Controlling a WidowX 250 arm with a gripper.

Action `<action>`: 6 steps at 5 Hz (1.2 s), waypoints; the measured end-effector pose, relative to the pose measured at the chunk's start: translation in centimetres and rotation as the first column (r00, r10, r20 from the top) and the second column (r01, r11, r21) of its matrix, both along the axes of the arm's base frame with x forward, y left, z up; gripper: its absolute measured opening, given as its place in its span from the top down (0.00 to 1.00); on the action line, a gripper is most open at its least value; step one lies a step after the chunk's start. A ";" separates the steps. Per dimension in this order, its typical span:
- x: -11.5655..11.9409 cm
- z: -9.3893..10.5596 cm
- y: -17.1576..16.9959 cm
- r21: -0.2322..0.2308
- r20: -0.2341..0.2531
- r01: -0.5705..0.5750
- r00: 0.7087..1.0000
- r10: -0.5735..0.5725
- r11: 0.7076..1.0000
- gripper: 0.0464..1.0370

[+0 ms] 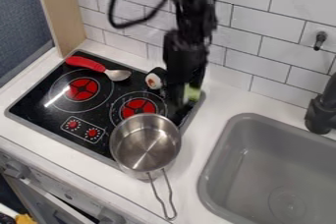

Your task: Move the green thing to bottom of left burner

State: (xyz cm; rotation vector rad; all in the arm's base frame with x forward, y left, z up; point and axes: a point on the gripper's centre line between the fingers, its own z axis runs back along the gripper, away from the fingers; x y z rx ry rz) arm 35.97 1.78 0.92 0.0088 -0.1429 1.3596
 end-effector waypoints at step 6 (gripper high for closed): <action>-9.5 3.0 15.7 0.040 0.107 -0.344 0.935 0.338 0.938 0.38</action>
